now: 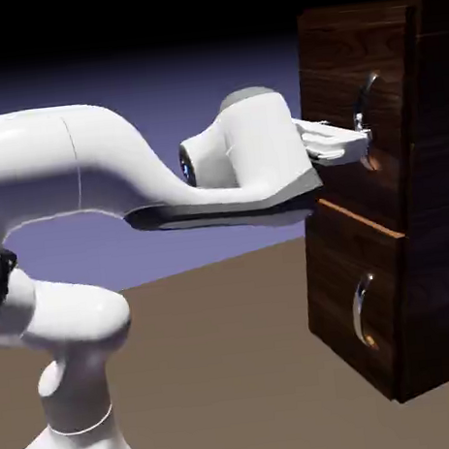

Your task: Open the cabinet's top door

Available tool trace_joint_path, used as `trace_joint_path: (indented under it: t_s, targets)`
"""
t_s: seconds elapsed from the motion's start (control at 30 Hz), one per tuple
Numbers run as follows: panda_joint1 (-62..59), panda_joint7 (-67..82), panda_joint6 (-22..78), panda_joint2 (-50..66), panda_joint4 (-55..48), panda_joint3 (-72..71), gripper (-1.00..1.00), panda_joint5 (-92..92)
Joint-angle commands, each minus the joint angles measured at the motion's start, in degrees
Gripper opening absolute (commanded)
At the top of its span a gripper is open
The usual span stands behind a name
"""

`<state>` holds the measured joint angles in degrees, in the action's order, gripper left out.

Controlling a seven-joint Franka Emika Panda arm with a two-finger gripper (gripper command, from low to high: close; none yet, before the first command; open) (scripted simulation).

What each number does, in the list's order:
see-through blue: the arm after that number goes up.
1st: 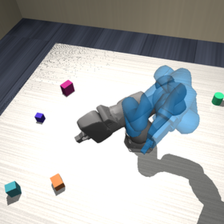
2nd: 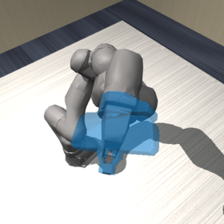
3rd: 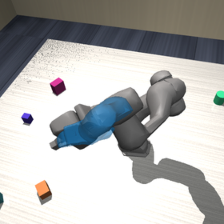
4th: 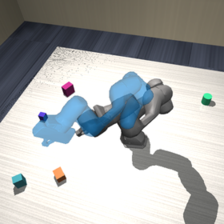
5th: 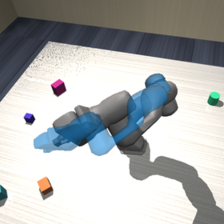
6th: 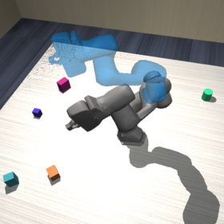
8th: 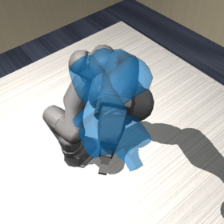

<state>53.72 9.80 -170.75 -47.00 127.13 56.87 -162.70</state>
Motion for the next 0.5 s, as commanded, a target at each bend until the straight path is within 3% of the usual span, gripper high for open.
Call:
trace_joint_path:
  t_s: [0.0,0.03,0.47]
  targets:
    - [1.9,-0.3,0.4,0.9,-1.3,1.3,0.00,-0.3]
    - [1.9,-0.3,0.4,0.9,-1.3,1.3,-1.00,-0.3]
    - [-22.7,6.9,13.9,0.9,14.8,-20.9,-1.00,20.8]
